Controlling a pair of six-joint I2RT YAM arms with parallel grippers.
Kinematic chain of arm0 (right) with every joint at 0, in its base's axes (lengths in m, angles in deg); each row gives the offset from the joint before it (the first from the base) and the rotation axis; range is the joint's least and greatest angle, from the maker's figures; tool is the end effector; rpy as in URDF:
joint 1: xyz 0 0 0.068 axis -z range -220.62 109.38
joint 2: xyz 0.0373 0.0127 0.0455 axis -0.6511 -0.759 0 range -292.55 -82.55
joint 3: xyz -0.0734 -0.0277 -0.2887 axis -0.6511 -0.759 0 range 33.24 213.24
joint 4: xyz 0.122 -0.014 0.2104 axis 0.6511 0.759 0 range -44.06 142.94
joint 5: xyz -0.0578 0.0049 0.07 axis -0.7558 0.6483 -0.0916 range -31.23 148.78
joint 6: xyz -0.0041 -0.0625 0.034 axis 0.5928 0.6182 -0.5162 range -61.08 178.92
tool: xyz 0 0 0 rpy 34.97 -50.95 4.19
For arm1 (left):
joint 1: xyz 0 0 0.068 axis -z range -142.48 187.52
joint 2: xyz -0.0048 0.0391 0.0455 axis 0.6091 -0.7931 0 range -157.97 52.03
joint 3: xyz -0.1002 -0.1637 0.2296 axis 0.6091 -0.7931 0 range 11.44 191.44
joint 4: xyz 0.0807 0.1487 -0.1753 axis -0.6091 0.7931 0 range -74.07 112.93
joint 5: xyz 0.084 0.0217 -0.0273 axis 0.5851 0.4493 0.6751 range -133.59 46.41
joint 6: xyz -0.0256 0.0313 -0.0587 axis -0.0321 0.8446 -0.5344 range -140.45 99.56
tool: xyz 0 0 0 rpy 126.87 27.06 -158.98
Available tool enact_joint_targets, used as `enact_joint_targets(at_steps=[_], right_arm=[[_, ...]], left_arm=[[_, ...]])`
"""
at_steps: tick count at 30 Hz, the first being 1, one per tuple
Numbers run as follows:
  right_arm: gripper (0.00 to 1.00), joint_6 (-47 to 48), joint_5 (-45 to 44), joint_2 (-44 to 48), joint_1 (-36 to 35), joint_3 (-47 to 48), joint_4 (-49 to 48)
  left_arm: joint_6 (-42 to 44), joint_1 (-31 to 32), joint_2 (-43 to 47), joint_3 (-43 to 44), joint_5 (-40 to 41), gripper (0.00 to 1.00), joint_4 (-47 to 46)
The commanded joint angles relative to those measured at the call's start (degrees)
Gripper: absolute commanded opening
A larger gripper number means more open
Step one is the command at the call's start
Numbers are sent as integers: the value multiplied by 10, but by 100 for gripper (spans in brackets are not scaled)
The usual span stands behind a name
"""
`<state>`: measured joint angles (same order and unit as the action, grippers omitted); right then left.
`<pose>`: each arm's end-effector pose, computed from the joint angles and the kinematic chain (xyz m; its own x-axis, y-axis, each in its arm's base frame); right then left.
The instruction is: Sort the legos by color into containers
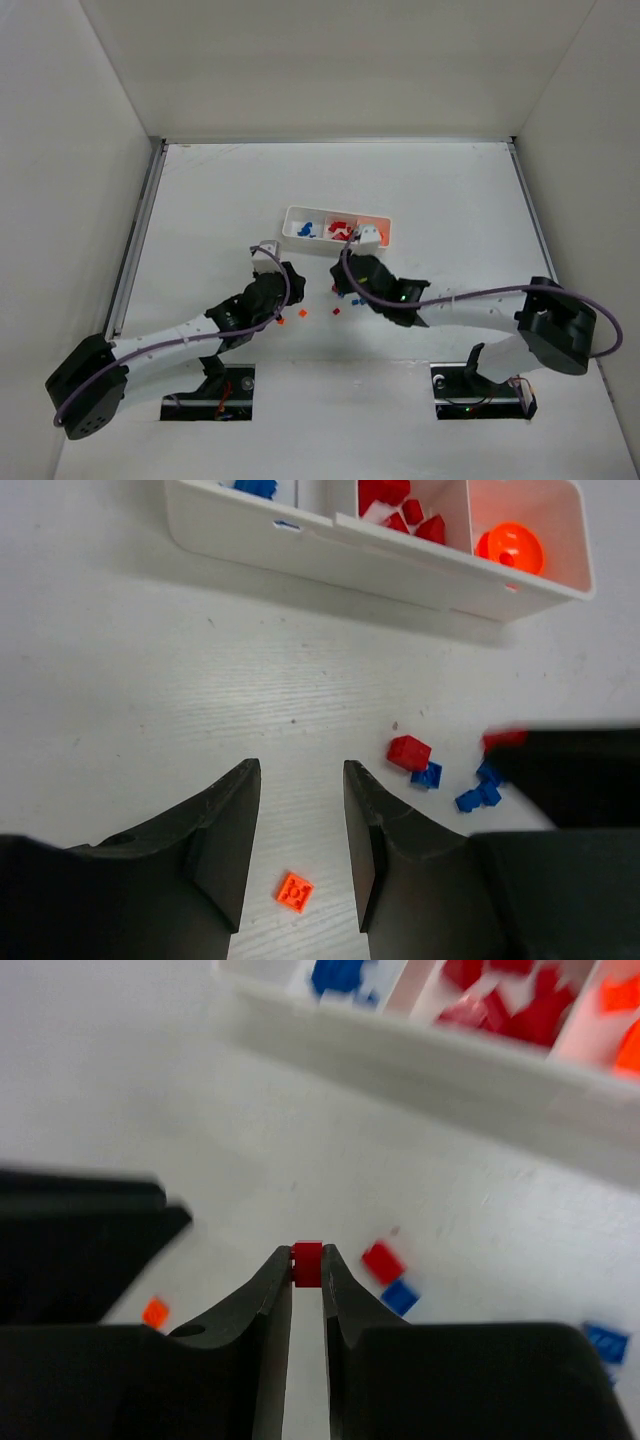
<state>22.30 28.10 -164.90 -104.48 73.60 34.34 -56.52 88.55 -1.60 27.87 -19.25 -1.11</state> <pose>0.1575 0.2531 0.2326 -0.5238 0.0974 -0.8462 -0.3311 0.8921 0.3076 0.1339 -0.1272 0.2152 -0.4491 -0.2980 -0.8423 0.2481 0.8641 -0.4380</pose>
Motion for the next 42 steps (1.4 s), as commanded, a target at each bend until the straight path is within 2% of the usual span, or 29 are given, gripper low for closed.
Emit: enact_joint_targets(at_steps=[1,5,11,13,16,18,24,36,42], right_arm=[[18,50,63,17,93,45,-21],[19,61,120,-23,161,95,-23],[22,74,134,-113,203,179,-12],[28,73,134,-138,213,198,-7],[43,69,131,-149,217,199,-8],[46,67,130,-139,219,188,-11],[46,66,120,-64,216,120,-35],[46,41,111,5,183,35,-72],[46,35,92,38,166,13,-79]], left_arm=[[-15,31,-34,12,8,36,-25],[-19,74,-89,28,12,35,-61],[-22,120,-172,62,10,35,-89],[-26,124,-195,71,4,35,-98],[-28,128,-213,78,1,35,-113],[-29,128,-221,84,-5,35,-120],[-29,124,-261,104,-30,35,-129],[-19,112,-349,155,-30,35,-136],[-8,113,-388,183,-25,30,-128]])
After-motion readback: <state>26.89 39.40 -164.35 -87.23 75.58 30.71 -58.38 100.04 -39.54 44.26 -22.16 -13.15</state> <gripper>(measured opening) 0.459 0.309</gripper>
